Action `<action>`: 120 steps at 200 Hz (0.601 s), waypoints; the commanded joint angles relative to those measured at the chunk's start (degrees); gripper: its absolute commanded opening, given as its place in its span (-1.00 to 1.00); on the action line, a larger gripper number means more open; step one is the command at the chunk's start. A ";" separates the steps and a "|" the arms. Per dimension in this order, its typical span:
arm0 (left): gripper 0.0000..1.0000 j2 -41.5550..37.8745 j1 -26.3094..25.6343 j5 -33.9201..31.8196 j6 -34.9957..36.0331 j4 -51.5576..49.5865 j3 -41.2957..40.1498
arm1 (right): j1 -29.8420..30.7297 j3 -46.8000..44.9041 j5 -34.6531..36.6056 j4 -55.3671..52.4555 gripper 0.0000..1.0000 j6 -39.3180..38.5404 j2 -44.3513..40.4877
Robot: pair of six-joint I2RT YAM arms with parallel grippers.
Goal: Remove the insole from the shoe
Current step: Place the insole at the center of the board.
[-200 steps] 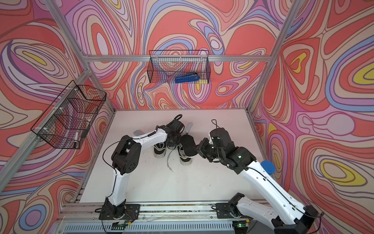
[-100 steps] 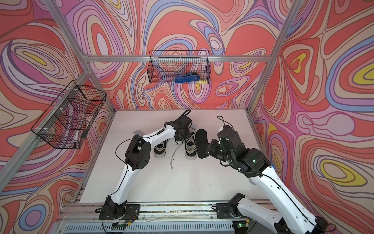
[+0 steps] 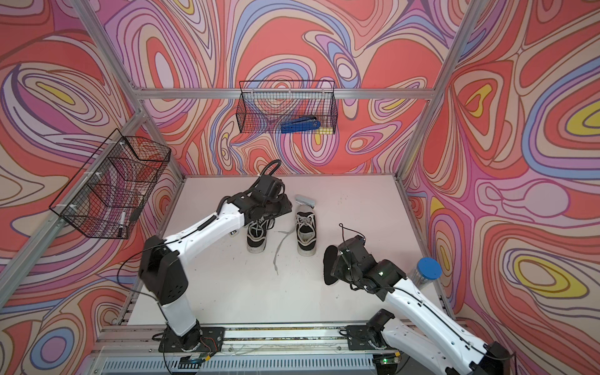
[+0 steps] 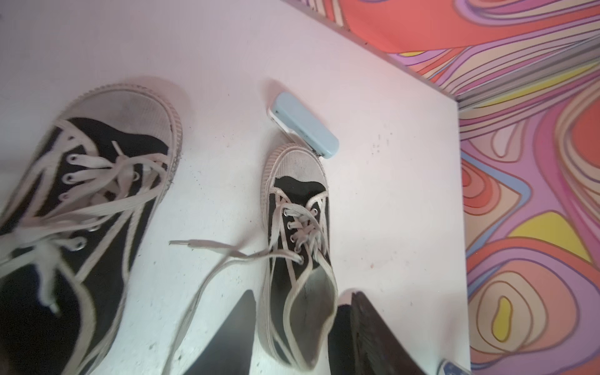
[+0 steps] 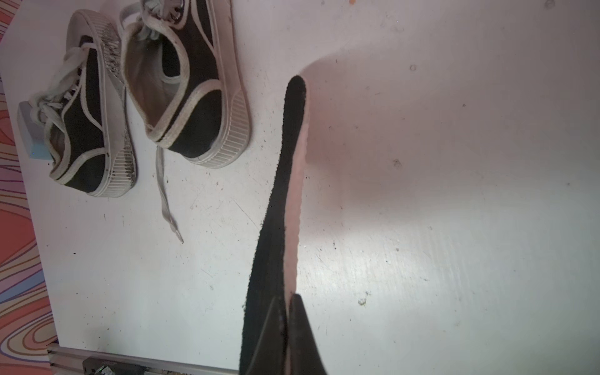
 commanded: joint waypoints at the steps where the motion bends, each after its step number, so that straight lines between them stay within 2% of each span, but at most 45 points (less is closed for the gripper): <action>1: 0.02 -8.00 0.60 -1.03 4.67 -2.92 -8.25 | -2.38 -4.47 -1.69 7.35 -1.00 0.75 -0.10; 26: 0.02 -18.28 2.37 -0.92 5.77 -5.58 -17.52 | -3.17 -8.64 -2.44 7.21 -1.00 4.85 3.13; 59: 0.19 -29.57 3.91 -3.49 4.84 -11.78 -26.22 | -3.48 -8.32 0.07 2.52 -1.00 7.90 11.79; 81: 0.28 -35.42 4.78 -5.80 4.27 -16.23 -29.80 | -3.48 -6.59 2.90 -0.67 -0.57 8.10 14.48; 93: 0.27 -37.73 5.55 -7.03 4.27 -18.66 -31.25 | -3.44 -5.71 4.20 -2.97 -0.15 8.62 14.36; 99: 0.22 -38.64 6.09 -7.37 4.27 -19.69 -32.02 | -3.48 -5.04 4.61 -4.22 0.12 8.84 13.78; 106: 0.12 -39.40 7.17 -7.53 4.27 -20.66 -32.90 | -3.48 -3.72 5.05 -6.00 0.31 9.11 12.88; 120: -0.07 -40.09 9.83 -7.09 4.47 -22.25 -34.11 | -3.43 0.72 7.28 -9.63 0.42 8.79 10.33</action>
